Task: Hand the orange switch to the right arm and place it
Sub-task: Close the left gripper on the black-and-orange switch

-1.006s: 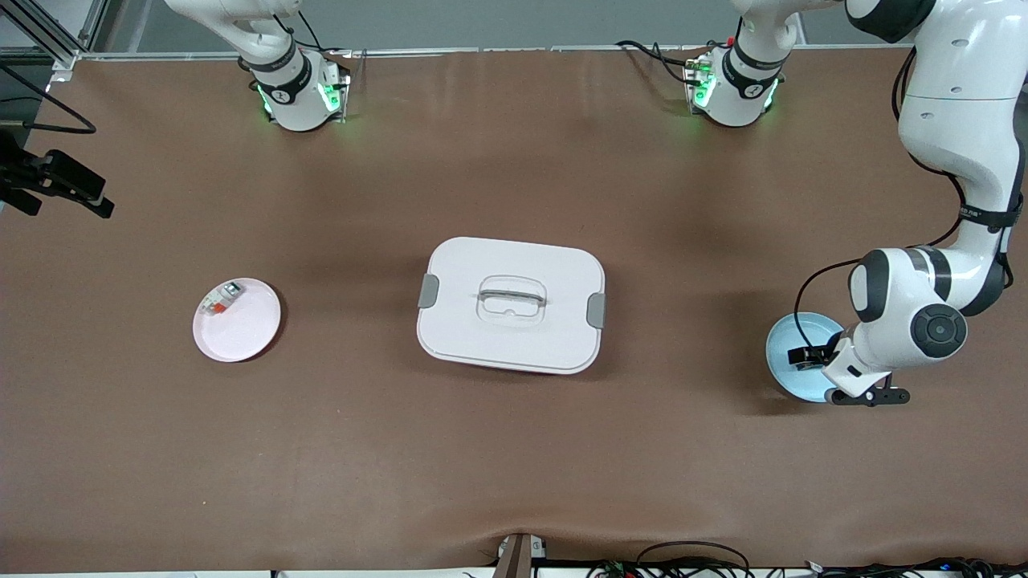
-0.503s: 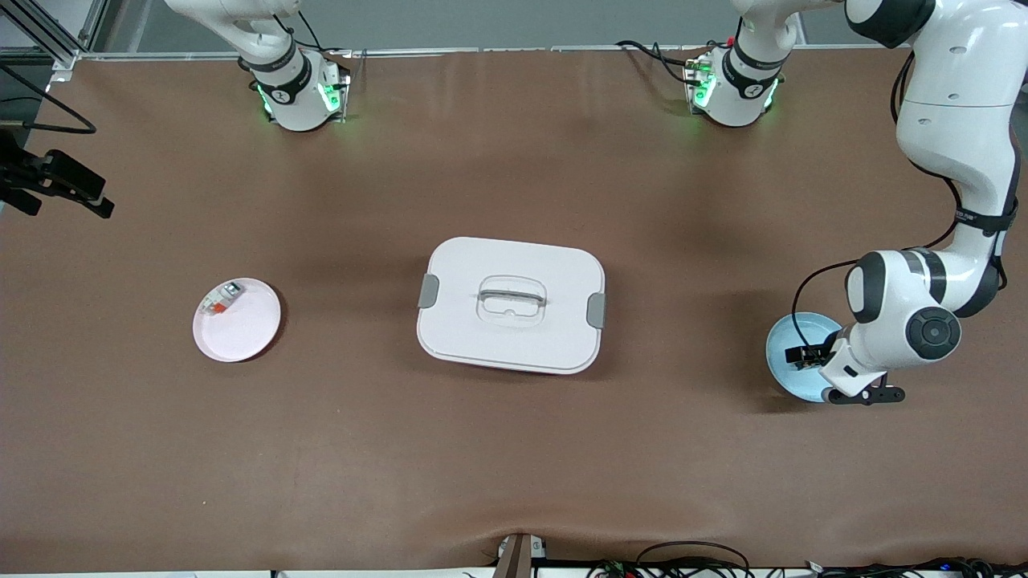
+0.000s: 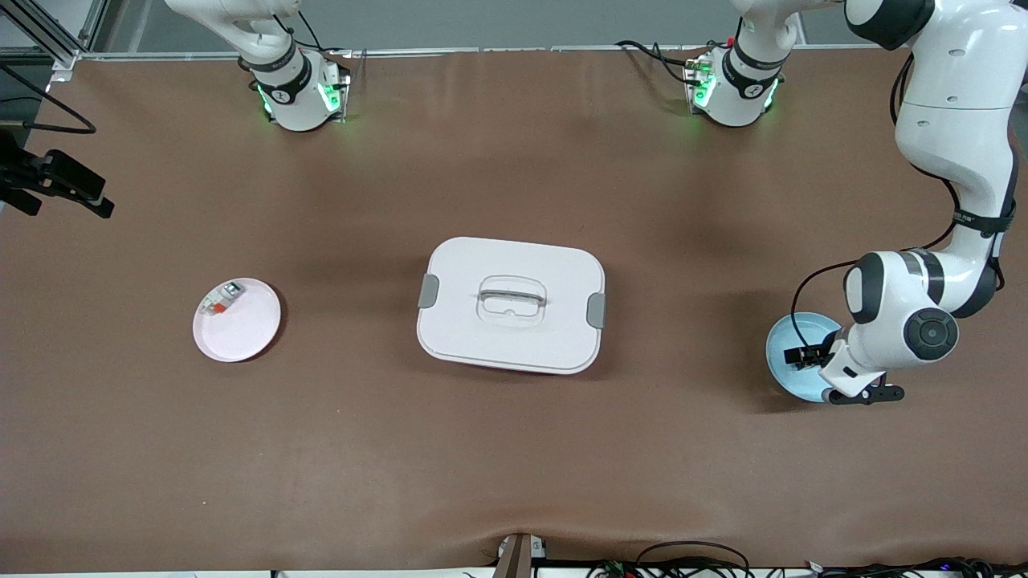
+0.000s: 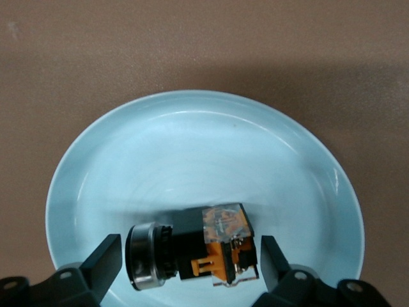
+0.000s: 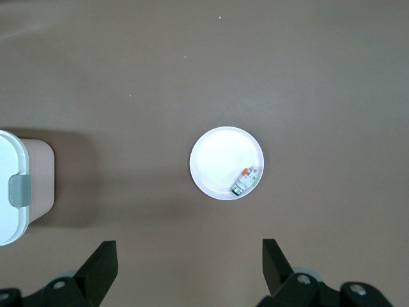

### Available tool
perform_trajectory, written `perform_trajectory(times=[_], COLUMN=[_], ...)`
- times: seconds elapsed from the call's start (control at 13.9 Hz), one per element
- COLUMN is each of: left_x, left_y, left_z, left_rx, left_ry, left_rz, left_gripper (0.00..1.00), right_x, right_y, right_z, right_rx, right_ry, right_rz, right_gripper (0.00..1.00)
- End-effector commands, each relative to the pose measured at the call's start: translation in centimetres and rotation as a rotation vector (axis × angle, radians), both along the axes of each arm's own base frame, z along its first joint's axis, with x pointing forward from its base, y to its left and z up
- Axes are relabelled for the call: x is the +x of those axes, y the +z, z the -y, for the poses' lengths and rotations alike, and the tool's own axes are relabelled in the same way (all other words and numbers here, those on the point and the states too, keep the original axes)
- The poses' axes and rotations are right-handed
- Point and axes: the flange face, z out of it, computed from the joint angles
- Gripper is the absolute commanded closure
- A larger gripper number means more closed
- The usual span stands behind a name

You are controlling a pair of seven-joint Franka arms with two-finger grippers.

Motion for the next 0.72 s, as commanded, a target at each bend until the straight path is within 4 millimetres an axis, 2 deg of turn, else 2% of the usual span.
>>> perform_trajectory(times=[0.0, 0.07, 0.14, 0.22, 0.29, 0.43, 0.5, 0.65], left_x=[0.1, 0.1, 0.1, 0.1, 0.3, 0.5, 0.7, 0.8], left_y=[-0.1, -0.1, 0.0, 0.4, 1.2, 4.0, 6.2, 11.1], left_z=[-0.1, 0.0, 0.1, 0.1, 0.3, 0.7, 1.2, 3.9], left_rx=[0.010, 0.010, 0.011, 0.013, 0.014, 0.016, 0.021, 0.014], left_ry=[0.017, 0.014, 0.013, 0.012, 0.009, 0.039, 0.063, 0.073], left_rz=[0.012, 0.009, 0.007, 0.010, 0.019, 0.028, 0.040, 0.064], left_gripper=[0.27, 0.41, 0.63, 0.93, 1.00, 1.00, 1.00, 1.00], right_x=[0.0, 0.0, 0.0, 0.0, 0.0, 0.0, 0.0, 0.0], right_y=[0.5, 0.5, 0.5, 0.5, 0.5, 0.5, 0.5, 0.5], right_z=[0.4, 0.4, 0.4, 0.4, 0.4, 0.4, 0.5, 0.4], right_rx=[-0.016, -0.017, -0.016, -0.016, -0.016, -0.017, -0.017, -0.016], right_ry=[-0.005, -0.005, -0.007, -0.007, -0.005, -0.005, -0.007, -0.005], right_rz=[0.001, 0.001, 0.001, 0.001, 0.001, 0.001, 0.001, 0.001], right_gripper=[0.00, 0.00, 0.00, 0.00, 0.00, 0.00, 0.00, 0.00])
